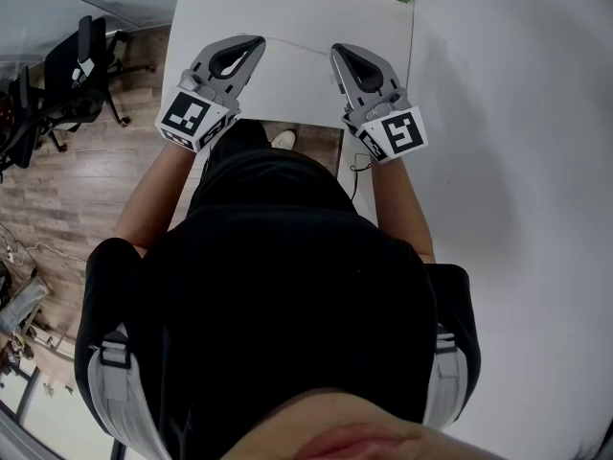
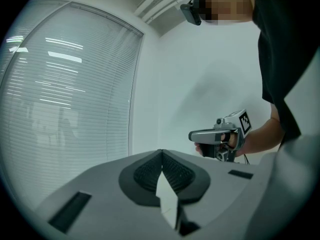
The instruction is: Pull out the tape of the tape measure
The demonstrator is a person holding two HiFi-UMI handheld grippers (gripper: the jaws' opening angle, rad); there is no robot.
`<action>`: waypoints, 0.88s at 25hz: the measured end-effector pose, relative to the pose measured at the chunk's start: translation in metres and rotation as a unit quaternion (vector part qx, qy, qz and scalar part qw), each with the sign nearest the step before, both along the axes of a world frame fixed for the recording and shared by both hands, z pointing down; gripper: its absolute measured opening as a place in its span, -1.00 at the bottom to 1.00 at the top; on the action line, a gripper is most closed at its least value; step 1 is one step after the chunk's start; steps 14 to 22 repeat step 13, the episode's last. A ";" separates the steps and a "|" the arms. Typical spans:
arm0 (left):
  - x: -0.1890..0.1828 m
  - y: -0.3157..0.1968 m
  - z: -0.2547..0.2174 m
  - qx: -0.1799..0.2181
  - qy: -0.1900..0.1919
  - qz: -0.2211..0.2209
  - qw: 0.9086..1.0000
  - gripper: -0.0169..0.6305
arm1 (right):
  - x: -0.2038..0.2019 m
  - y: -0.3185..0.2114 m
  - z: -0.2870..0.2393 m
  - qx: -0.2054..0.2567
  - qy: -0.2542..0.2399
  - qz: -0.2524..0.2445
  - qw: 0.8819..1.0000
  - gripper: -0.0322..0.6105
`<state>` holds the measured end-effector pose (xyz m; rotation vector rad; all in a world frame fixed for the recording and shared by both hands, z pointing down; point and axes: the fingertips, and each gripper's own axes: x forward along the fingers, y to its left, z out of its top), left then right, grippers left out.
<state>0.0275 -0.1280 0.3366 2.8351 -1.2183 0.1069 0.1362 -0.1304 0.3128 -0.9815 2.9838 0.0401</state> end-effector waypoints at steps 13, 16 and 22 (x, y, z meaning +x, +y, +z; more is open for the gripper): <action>-0.002 -0.004 -0.005 0.007 0.003 -0.007 1.000 -0.91 | 0.003 -0.001 0.002 0.000 0.004 0.000 1.000 -0.89; -0.002 -0.004 -0.005 0.007 0.003 -0.007 1.000 -0.91 | 0.003 -0.001 0.002 0.000 0.004 0.000 1.000 -0.89; -0.002 -0.004 -0.005 0.007 0.003 -0.007 1.000 -0.91 | 0.003 -0.001 0.002 0.000 0.004 0.000 1.000 -0.89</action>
